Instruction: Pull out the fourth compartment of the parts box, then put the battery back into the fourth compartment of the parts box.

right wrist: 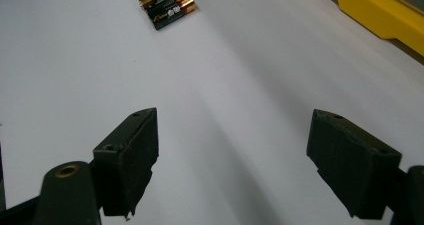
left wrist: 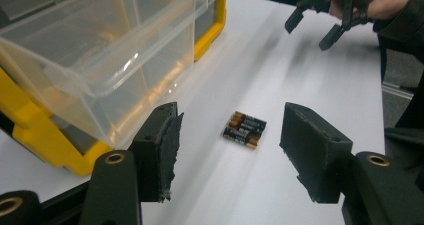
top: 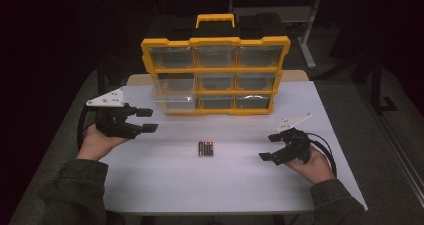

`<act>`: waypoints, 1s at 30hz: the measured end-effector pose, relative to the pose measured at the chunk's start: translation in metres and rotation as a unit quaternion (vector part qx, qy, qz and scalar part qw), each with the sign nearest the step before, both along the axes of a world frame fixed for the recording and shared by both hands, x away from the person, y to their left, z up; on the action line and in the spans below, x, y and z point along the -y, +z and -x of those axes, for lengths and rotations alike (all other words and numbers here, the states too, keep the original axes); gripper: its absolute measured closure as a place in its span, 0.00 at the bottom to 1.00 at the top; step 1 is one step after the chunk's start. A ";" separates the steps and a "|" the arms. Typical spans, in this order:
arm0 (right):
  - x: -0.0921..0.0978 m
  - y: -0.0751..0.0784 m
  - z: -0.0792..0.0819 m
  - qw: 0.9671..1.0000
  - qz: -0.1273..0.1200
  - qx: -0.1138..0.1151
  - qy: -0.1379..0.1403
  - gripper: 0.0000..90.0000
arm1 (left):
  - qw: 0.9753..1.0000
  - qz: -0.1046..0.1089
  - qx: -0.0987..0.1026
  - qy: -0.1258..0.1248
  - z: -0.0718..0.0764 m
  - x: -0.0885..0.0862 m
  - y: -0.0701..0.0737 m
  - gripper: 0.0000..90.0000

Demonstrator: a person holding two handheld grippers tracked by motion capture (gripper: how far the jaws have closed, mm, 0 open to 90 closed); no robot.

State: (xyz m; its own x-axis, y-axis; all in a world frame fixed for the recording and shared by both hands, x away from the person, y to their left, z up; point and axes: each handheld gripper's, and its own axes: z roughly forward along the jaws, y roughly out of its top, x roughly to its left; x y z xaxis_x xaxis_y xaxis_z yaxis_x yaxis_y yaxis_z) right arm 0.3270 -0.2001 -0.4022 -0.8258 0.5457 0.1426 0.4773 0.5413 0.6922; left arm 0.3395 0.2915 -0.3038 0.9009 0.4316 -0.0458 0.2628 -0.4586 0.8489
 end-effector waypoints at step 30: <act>0.001 -0.003 -0.007 1.000 -0.008 -0.015 -0.020 0.23 | 0.999 0.001 -0.009 0.052 0.024 -0.002 -0.052 0.36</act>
